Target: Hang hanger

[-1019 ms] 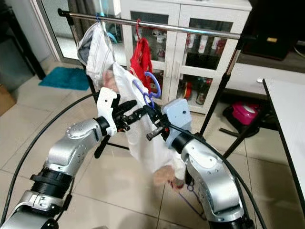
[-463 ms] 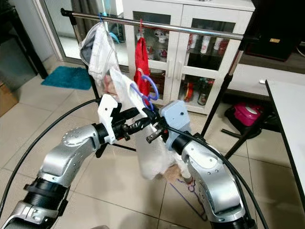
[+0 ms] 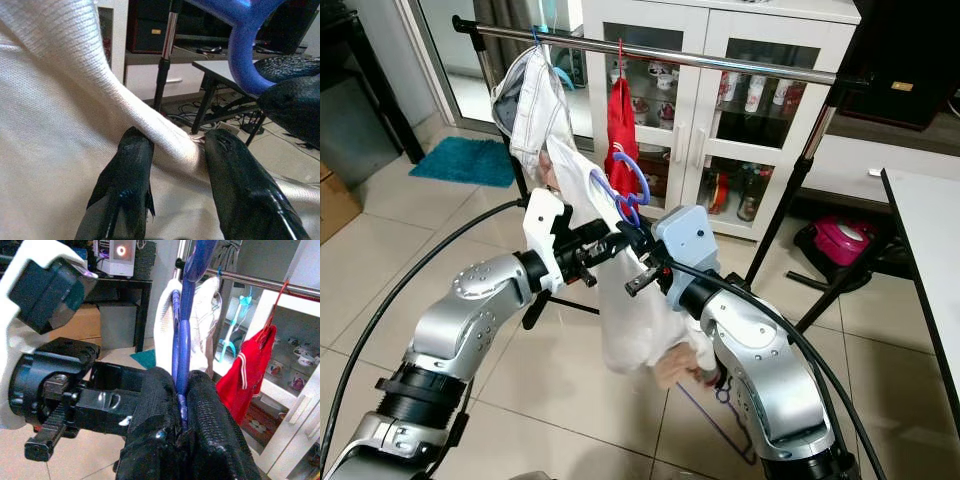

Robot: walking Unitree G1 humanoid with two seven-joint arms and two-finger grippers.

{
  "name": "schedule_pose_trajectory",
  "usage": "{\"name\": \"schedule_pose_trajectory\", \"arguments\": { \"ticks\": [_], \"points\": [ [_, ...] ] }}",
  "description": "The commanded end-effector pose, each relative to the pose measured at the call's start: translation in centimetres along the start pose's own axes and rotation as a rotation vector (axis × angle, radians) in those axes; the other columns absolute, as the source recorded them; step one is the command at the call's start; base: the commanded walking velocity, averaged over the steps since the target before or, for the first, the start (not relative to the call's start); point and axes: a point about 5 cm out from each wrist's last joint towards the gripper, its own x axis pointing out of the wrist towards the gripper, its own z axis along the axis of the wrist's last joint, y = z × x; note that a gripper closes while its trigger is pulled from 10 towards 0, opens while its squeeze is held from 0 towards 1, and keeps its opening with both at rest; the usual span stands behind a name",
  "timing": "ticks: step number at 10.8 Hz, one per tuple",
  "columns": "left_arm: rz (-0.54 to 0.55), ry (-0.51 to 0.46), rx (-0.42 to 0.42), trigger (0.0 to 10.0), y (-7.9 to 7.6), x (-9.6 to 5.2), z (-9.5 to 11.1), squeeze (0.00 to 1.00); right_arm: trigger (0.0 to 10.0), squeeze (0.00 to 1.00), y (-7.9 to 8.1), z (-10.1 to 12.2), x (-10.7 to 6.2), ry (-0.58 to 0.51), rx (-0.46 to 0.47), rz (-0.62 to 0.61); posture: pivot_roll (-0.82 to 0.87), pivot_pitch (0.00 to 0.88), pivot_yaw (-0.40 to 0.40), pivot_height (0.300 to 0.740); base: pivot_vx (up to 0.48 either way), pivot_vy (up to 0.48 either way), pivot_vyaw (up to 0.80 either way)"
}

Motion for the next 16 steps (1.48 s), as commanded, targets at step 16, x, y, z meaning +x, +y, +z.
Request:
{"name": "schedule_pose_trajectory", "arguments": {
  "ticks": [16],
  "points": [
    [-0.047, -0.191, -0.005, 0.0, 0.4, -5.1, 3.1, 0.0, 0.0, 0.0, -1.5, -3.6, -1.6, 0.219, -0.038, -0.021, -0.12, 0.0, -0.008, 0.74, 0.0, 0.0, 0.0]
  ]
}}
